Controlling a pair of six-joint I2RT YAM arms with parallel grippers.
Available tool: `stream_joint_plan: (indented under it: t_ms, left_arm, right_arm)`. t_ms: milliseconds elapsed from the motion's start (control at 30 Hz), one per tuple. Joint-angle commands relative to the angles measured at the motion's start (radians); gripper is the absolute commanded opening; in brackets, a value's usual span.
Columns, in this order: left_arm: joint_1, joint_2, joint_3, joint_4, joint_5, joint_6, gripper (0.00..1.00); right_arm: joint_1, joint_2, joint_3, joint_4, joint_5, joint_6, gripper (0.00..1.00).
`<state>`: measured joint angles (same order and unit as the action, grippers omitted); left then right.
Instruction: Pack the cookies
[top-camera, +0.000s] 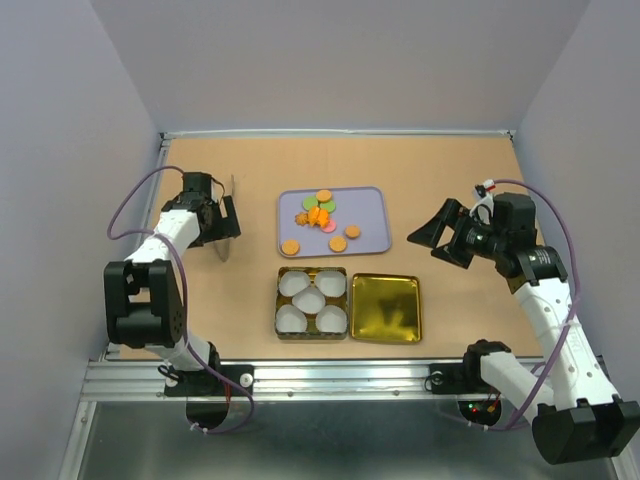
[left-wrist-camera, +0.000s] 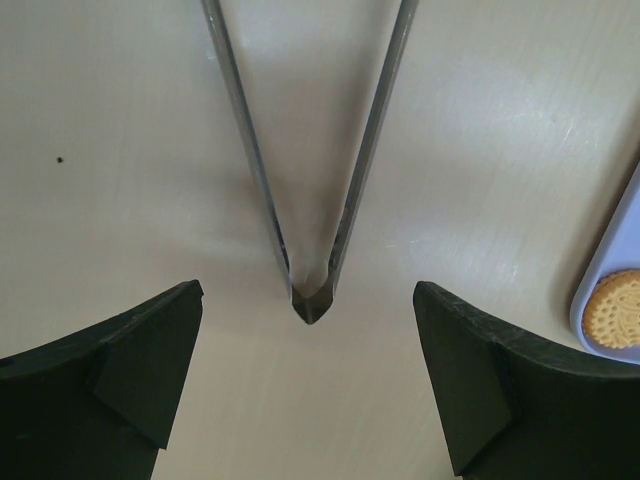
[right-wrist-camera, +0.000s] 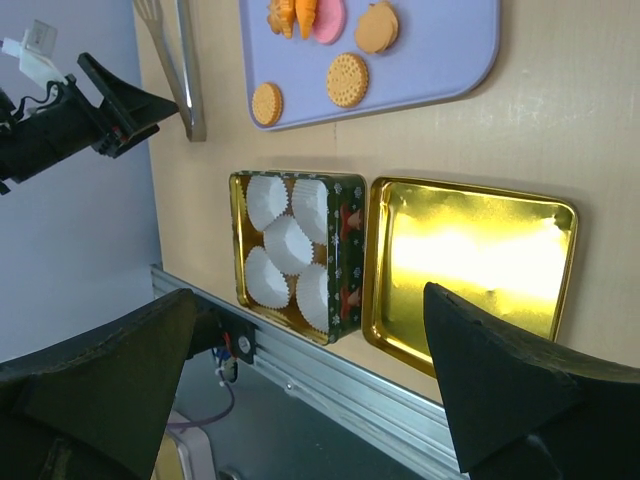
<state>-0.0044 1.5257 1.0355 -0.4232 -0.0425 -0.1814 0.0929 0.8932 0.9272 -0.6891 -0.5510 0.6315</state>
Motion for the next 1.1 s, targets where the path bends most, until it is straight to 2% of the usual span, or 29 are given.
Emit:
stream_joint_plan:
  t_ms: [0,433,600,767,1067]
  left_arm:
    - [0.02,0.036,-0.04,0.067,0.038,0.01,0.99]
    - [0.032,0.215,0.027,0.146,0.085,-0.012,0.97]
    - [0.03,0.27,0.041,0.156,0.05,-0.004,0.95]
    - [0.032,0.324,0.057,0.153,0.017,0.0,0.88]
    - [0.03,0.323,0.029,0.167,-0.03,0.011,0.84]
  right_arm:
    - [0.008,0.015,0.067,0.011,0.011,-0.032,1.0]
    - [0.008,0.044,0.081,0.011,0.036,-0.062,1.0]
    - [0.008,0.049,0.09,0.011,0.057,-0.072,1.0]
    - [0.007,0.059,0.087,0.011,0.062,-0.072,1.0]
    - [0.008,0.055,0.078,0.011,0.053,-0.076,1.0]
